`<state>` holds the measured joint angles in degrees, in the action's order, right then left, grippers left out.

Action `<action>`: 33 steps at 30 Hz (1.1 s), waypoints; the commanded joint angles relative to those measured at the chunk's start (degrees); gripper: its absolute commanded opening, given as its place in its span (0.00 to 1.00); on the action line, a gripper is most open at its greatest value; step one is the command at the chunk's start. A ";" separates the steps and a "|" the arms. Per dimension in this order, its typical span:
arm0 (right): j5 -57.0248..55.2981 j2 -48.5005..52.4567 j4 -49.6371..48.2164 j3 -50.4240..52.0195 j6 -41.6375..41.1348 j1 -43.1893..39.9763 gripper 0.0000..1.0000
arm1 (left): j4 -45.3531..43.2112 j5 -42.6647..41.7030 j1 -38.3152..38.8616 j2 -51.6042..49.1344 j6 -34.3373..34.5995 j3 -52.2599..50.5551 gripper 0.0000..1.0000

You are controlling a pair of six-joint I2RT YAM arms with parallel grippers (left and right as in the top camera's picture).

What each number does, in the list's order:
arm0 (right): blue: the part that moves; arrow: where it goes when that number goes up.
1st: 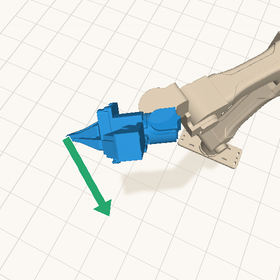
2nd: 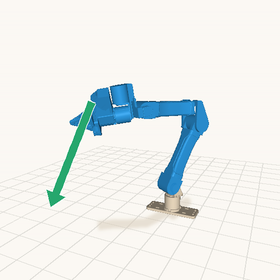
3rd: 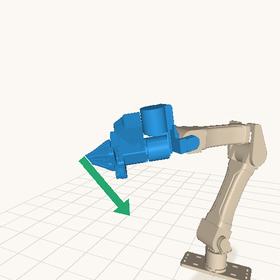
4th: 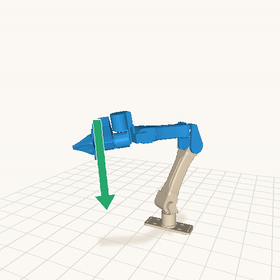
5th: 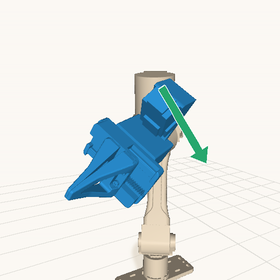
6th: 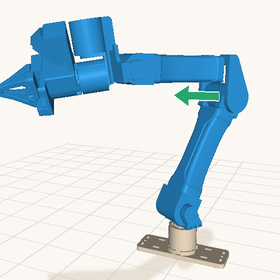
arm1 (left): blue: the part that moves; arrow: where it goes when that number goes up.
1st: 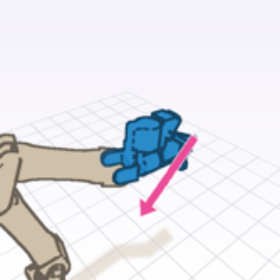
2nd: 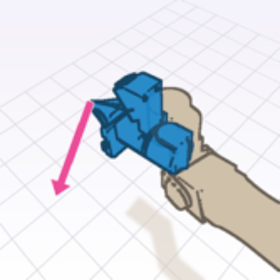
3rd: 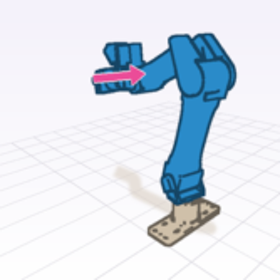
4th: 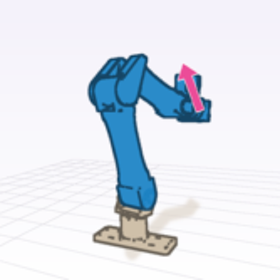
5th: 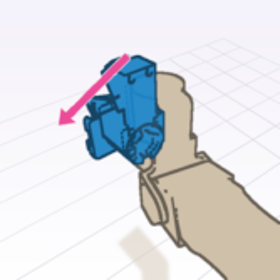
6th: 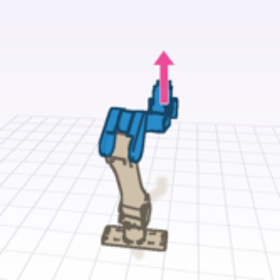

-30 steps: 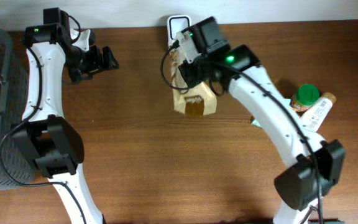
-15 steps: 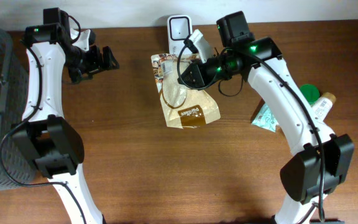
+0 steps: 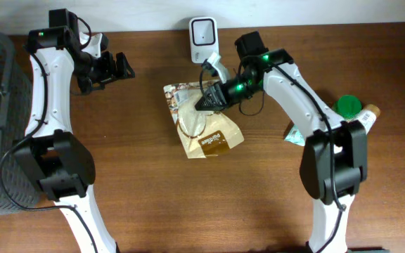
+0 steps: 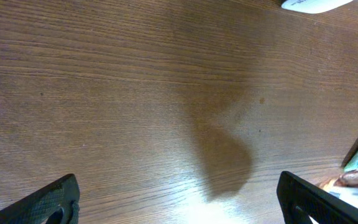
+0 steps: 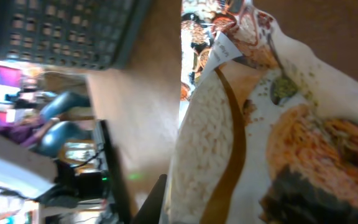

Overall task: Scan the item barcode
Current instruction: 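Bring the left gripper to the rice bag and grasp its edge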

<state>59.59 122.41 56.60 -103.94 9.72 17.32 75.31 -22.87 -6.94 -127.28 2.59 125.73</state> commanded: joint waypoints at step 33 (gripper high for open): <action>9.70 -1.09 1.29 -0.83 3.34 -7.32 0.04 | -22.80 -47.08 4.33 -0.37 -5.73 -30.27 0.56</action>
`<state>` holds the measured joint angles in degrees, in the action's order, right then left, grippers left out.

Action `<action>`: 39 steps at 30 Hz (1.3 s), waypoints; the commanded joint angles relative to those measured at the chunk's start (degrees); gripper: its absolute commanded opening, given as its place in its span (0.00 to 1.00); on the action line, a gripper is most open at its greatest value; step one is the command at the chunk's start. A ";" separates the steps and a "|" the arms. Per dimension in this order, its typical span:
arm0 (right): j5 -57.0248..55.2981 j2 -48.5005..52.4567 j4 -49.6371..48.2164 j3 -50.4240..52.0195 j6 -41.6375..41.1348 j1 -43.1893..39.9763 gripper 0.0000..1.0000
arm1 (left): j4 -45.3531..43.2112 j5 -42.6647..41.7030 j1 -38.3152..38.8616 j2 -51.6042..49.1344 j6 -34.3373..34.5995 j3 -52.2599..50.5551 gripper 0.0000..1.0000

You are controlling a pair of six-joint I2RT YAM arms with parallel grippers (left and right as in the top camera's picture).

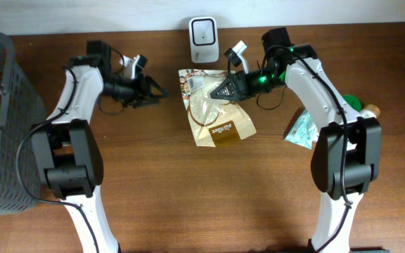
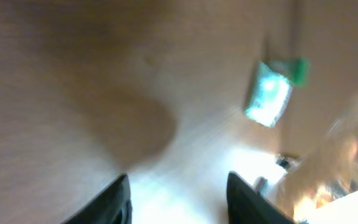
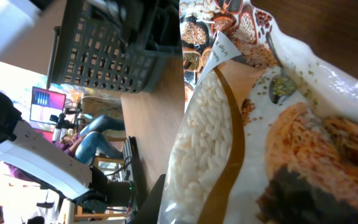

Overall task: Scan the item barcode
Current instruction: 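Bring the left gripper to the rice bag and grasp its edge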

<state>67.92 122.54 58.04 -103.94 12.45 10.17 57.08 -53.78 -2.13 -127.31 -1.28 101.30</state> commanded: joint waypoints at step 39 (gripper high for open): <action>2.08 -0.09 -0.15 -0.83 0.61 -0.07 0.04 | -23.26 -23.96 11.76 -0.35 -3.93 -10.14 0.44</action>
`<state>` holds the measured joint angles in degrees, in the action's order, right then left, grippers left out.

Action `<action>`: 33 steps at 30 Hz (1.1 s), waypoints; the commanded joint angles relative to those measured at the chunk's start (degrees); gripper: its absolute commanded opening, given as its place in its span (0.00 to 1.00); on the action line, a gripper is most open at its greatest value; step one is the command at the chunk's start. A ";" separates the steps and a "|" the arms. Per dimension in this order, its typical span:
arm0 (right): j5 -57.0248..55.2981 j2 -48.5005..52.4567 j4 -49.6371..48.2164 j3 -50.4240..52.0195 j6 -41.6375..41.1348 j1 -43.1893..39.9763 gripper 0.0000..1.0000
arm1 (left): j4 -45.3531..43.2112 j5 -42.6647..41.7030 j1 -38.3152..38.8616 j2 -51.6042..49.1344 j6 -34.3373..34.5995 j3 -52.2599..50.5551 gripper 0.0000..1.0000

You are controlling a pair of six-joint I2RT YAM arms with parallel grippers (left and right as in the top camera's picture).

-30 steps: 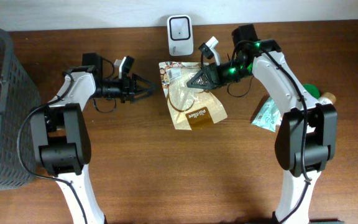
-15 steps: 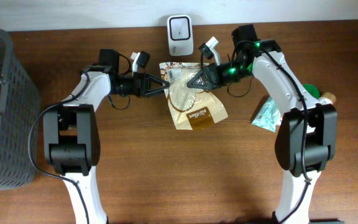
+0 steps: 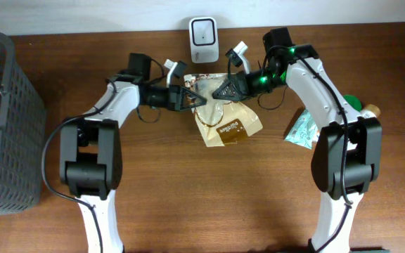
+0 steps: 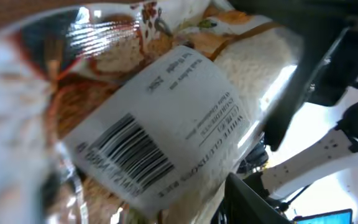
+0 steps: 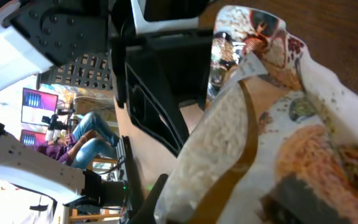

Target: Scan the item barcode

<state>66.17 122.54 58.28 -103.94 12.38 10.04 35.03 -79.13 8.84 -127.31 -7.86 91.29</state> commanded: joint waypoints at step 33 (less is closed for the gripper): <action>2.40 8.31 -12.96 -0.83 -3.87 0.07 0.50 | 1.09 -11.08 -1.53 0.17 8.74 -0.11 0.00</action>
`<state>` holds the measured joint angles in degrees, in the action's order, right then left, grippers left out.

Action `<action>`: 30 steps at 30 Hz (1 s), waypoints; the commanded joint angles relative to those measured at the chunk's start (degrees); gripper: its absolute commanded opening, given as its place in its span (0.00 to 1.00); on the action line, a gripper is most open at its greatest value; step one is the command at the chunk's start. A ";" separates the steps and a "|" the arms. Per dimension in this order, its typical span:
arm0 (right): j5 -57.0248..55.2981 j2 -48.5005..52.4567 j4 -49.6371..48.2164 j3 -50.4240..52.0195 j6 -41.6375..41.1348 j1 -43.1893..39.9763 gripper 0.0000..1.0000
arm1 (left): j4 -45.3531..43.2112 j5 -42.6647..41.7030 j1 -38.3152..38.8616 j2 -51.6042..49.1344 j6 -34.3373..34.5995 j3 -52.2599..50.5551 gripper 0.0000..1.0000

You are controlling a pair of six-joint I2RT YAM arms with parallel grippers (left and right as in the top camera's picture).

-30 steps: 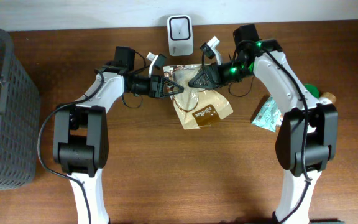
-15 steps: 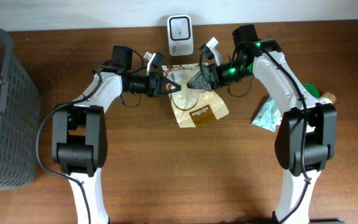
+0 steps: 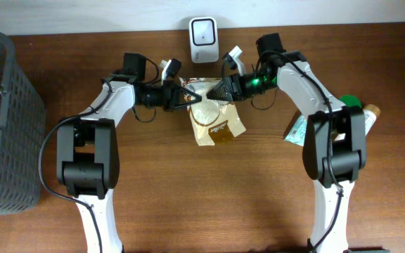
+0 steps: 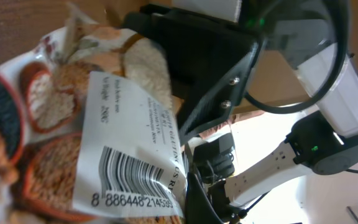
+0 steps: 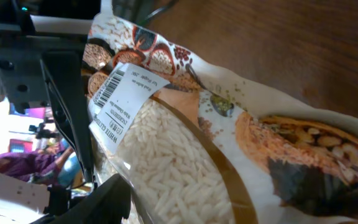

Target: Scan the item barcode

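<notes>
A clear bag of white rice (image 3: 215,118) with a brown printed front hangs between both arms, in front of the white scanner (image 3: 202,31). My left gripper (image 3: 186,97) is shut on the bag's upper left edge. My right gripper (image 3: 219,91) is shut on its upper right edge. In the left wrist view the white barcode label (image 4: 131,163) fills the lower middle, with one dark finger (image 4: 199,200) beside it. In the right wrist view the same label (image 5: 124,94) faces the camera, near the bag's top, and one finger (image 5: 106,198) shows at the bottom.
A dark mesh basket stands at the left edge of the wooden table (image 3: 188,197). A green-capped bottle (image 3: 350,107) and a teal packet (image 3: 297,131) lie at the right, beside my right arm.
The bag sits a little further left and closer under the scanner. My right gripper has shifted left with it. The left gripper now holds the bag's edge, barcode label close to its camera.
My right gripper held the bag over the table's middle while the left stood open far to the left. Then the bag was nearer the scanner and the left arm closer. Then the left gripper was at the bag's edge; now both hold it.
</notes>
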<state>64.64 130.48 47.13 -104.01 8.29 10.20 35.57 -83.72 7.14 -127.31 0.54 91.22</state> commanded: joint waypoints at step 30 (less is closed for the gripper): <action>14.80 0.42 -6.08 5.05 2.51 0.76 0.04 | 0.76 1.81 -2.21 0.15 1.60 -0.04 0.12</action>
<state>78.70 130.69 41.32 -99.11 13.47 12.36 36.25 -85.95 4.91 -127.31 2.28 91.05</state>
